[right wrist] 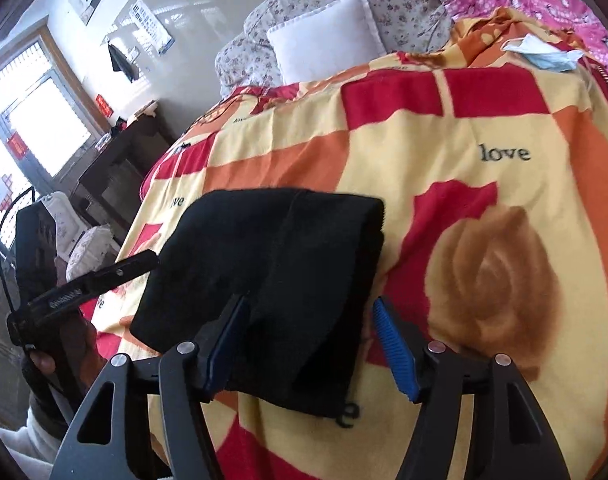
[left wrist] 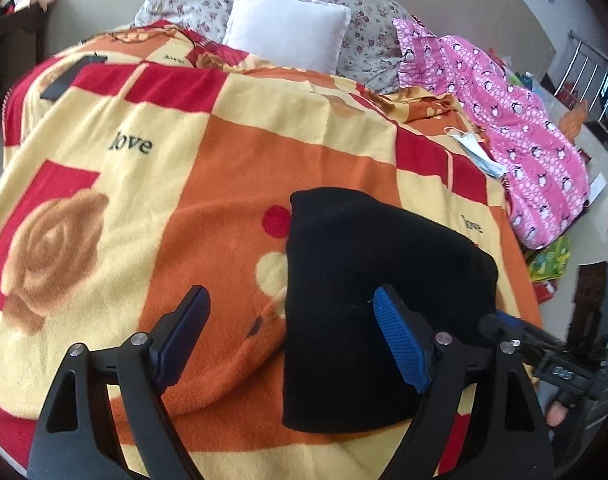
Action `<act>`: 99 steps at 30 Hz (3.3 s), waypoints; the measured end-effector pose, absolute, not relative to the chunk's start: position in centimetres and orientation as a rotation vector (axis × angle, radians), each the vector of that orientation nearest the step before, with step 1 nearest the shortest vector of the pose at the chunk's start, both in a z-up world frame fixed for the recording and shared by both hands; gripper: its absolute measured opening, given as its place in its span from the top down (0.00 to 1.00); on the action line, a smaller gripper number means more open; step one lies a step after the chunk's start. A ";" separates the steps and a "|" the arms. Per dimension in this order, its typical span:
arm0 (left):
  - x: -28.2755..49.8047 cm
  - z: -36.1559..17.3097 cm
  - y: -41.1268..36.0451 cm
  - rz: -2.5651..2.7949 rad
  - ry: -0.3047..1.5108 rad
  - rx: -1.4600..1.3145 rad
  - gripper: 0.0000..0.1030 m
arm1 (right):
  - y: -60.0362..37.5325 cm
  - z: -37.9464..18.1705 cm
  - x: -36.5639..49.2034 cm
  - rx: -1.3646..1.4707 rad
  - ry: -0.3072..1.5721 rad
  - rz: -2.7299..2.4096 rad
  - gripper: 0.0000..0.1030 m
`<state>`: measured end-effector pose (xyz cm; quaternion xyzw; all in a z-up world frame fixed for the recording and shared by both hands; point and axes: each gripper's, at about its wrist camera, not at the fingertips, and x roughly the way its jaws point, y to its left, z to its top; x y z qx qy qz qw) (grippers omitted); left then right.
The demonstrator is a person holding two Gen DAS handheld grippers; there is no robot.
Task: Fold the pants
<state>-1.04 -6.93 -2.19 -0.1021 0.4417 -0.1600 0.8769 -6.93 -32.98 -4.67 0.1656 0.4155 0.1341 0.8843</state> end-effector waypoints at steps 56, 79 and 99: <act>6.0 -3.5 -8.5 -0.300 0.941 -0.168 0.33 | -27.8 -5.1 3.9 0.257 0.841 0.298 0.51; 6.6 -2.8 -9.6 -0.184 0.894 -0.012 0.22 | -25.3 -2.8 4.6 0.102 0.812 0.282 0.58; 3.6 -2.5 -9.1 -0.140 0.848 -0.020 0.20 | -23.8 -2.7 -0.9 -0.001 0.807 0.270 0.57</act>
